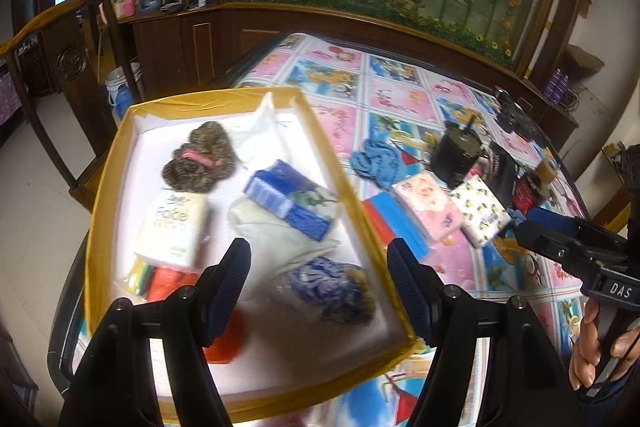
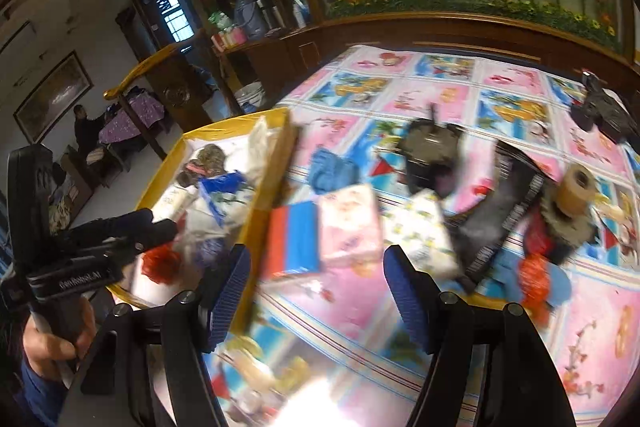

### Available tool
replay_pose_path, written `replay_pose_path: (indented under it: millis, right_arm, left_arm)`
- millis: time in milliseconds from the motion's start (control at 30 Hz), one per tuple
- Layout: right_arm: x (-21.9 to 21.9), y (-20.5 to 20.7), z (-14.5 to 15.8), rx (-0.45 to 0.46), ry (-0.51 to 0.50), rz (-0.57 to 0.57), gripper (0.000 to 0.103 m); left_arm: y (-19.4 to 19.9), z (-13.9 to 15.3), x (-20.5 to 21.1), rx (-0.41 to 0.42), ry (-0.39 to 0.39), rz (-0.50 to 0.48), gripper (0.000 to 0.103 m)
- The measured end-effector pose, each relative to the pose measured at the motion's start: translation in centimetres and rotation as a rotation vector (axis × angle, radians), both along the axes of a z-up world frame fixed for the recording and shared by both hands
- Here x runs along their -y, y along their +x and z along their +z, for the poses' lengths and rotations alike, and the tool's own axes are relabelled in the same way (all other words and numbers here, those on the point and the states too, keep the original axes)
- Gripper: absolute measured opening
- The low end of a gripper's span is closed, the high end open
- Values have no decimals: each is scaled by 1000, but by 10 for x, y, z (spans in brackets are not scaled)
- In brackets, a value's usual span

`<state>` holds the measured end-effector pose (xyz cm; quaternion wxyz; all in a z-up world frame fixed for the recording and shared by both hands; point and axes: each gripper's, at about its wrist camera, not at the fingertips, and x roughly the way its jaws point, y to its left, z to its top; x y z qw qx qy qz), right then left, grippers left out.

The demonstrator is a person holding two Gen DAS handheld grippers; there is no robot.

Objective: Organize soft objects
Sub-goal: 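Withdraw both open tools from the tray toward the table, then grasp the translucent brown pack with left tool while right tool reaches the lemon-print pack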

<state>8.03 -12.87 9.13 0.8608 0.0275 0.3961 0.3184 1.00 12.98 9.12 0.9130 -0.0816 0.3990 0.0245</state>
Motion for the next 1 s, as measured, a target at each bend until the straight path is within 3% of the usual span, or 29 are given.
replay_pose_path:
  millis: [300,467,767,900,1000]
  right_arm:
    - [104,12,-14,-81,211,-165,73]
    - [117,13,-13,-109,287,-197,73]
    - [126,15,-11,-128,333,-216,73]
    - [126,16,-14,-145,342,-203,74]
    - [126,15,-12,-132,335,-208,73]
  left_arm:
    - [28,-15,61,-63,-1,-86,70]
    - [63,-22,84,-107,40,-104,70]
    - [149,-45,76,-234,-84,-24,70]
    - [166,-62,82,-283,-97,-23,70]
    - [157,-64,94,-286,-123,-69,70]
